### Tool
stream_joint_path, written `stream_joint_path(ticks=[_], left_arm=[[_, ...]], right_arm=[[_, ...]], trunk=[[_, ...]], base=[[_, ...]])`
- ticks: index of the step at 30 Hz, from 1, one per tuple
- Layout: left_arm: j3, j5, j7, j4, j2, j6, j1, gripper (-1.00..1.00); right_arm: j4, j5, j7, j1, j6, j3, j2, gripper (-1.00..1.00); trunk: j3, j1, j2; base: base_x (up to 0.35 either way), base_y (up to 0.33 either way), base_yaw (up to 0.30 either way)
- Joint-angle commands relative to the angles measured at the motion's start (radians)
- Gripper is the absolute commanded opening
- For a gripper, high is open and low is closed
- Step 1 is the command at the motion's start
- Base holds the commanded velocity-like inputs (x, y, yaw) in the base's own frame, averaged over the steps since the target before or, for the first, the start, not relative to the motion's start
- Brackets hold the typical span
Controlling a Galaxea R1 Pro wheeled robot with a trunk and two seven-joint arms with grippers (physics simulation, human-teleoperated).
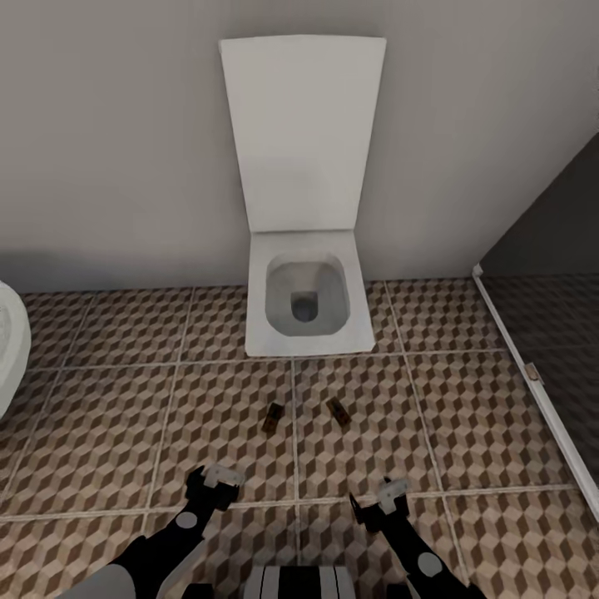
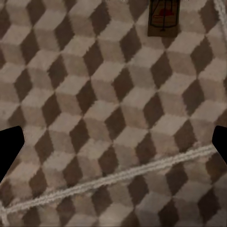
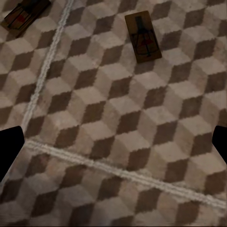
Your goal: Take the four mousetraps from the cabinet in the bathroom and place them on the bathroom floor. Make sure all four end up on the same floor surface, and ensure that at least two of them are either under or directly next to the same bathroom sink.
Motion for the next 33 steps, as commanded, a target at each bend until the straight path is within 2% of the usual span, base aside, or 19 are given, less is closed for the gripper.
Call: stream_joint_path(ticks=[1,9,10,14,19,24,28,31,33], left_arm=[[-0.009,0.009,0.007,0.002,0.001,-0.007,0.0,1.0],[-0.009,0.009,-0.016,0.068,0.0,-0.072,0.006,1.0],[-0.009,0.009,-0.03,0.085,-0.001,-0.087,0.006,1.0],[-0.009,0.009,-0.07,0.138,-0.006,-0.112,0.007,1.0],[-0.009,0.01,-0.103,0.21,-0.019,-0.124,0.009,1.0],[-0.009,0.011,-0.111,0.263,-0.026,-0.146,0.012,1.0],[-0.008,0.012,-0.117,0.341,-0.035,-0.22,0.015,1.0],[-0.006,0.013,-0.137,0.438,-0.056,-0.306,0.018,1.0],[-0.005,0.013,-0.143,0.464,-0.062,-0.335,0.018,1.0]], right_arm=[[0.01,0.006,0.0,0.0,-0.009,0.0,0.0,1.0],[0.172,0.002,0.0,0.0,-0.128,-0.002,-0.003,1.0],[0.202,0.002,0.0,0.0,-0.162,-0.002,-0.004,1.0],[0.263,0.0,0.0,-0.001,-0.218,-0.003,-0.013,1.0],[0.318,-0.012,0.0,0.0,-0.246,-0.003,-0.023,1.0],[0.339,-0.033,0.0,0.0,-0.256,-0.003,-0.029,1.0],[0.351,-0.058,0.001,0.0,-0.285,-0.003,-0.033,1.0],[0.354,-0.066,0.001,0.0,-0.301,-0.003,-0.033,1.0],[0.354,-0.068,0.001,0.0,-0.305,-0.003,-0.034,1.0]], trunk=[[0.003,-0.004,0.007],[0.028,-0.035,0.063],[0.031,-0.039,0.07],[0.044,-0.054,0.098],[0.059,-0.073,0.133],[0.075,-0.092,0.168],[0.087,-0.108,0.196],[0.097,-0.119,0.217],[0.103,-0.127,0.231]], base=[[0.0,0.0,0.0],[0.0,0.0,0.0],[0.0,0.0,0.0],[0.0,0.0,0.0],[0.0,0.0,0.0],[0.0,0.0,0.0],[0.0,0.0,0.0],[0.0,0.0,0.0],[0.0,0.0,0.0]])
